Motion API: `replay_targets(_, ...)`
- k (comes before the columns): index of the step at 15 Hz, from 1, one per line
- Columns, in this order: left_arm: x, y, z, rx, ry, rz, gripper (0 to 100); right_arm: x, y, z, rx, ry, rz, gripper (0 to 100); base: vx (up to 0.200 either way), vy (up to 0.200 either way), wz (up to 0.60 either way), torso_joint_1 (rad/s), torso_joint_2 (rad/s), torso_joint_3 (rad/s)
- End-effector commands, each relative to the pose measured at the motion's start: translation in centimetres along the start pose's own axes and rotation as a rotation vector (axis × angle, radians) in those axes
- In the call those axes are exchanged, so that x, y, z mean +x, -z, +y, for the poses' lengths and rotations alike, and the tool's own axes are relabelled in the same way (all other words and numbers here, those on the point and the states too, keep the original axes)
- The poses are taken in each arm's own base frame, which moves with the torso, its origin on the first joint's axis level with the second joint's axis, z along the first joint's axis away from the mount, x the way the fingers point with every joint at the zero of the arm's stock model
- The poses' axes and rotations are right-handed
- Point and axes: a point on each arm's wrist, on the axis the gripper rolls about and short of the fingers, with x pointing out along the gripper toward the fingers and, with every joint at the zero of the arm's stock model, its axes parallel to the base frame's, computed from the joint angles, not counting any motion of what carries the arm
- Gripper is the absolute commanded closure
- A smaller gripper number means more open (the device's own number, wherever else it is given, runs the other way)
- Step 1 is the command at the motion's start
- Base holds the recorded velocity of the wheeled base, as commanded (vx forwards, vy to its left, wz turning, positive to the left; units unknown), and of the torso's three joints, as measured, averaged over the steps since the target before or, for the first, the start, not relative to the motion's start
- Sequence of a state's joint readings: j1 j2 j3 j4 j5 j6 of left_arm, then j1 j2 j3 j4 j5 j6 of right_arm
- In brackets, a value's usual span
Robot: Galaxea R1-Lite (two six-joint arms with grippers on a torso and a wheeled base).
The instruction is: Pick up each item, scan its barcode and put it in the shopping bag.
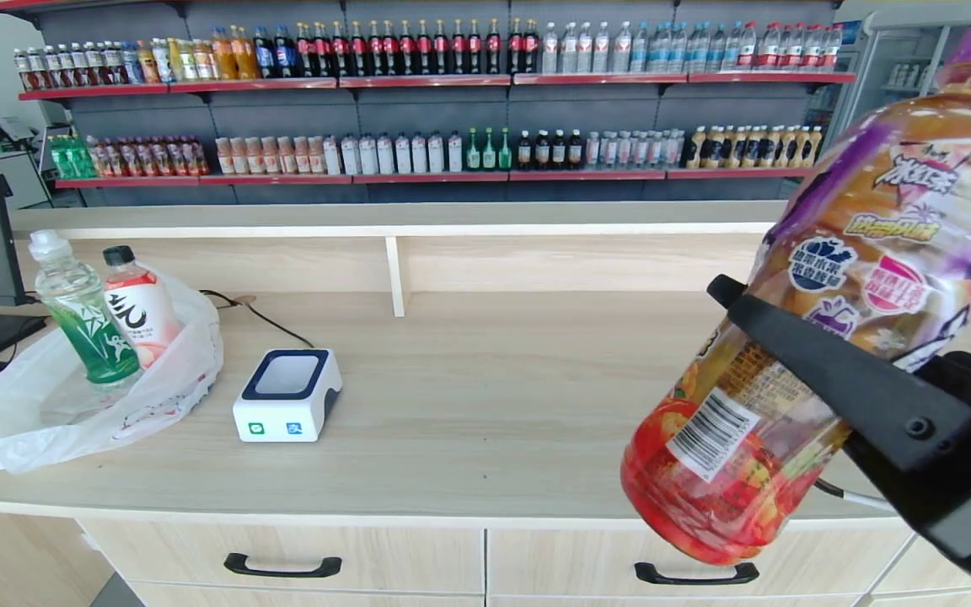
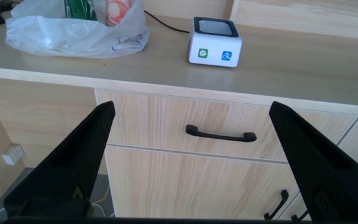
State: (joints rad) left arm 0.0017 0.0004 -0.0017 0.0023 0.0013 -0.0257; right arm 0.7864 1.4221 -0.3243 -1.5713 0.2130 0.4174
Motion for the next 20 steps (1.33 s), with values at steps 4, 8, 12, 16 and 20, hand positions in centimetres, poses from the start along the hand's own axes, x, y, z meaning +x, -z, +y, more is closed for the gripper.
replay_targets(4, 0.0, 0.0, 0.0, 0.006, 0.001, 0.002, 0, 0.6, 1.4, -3.1, -0.276, 0.108, 0.068, 100, 0.0, 0.0, 0.0, 0.0, 0.0, 0.0)
replay_targets(8, 0.0, 0.0, 0.0, 0.006, 0.001, 0.004, 0, -1.1, 1.5, -6.1, -0.628, 0.341, 0.136, 100, 0.0, 0.0, 0.0, 0.0, 0.0, 0.0)
replay_targets(12, 0.0, 0.0, 0.0, 0.006, 0.003, 0.001, 0, -1.8, 1.6, -7.0, -0.595, 0.466, 0.139, 100, 0.0, 0.0, 0.0, 0.0, 0.0, 0.0)
replay_targets(16, 0.0, 0.0, 0.0, 0.007, 0.003, -0.001, 0, -3.3, 1.1, -6.9, -0.594, 0.506, 0.14, 100, -0.05, 0.0, 0.0, 0.001, 0.0, 0.001)
replay_targets(20, 0.0, 0.0, 0.0, 0.007, 0.001, 0.001, 0, -3.5, 0.8, -7.2, -0.582, 0.526, 0.128, 100, 0.0, 0.15, 0.0, 0.0, 0.0, 0.005)
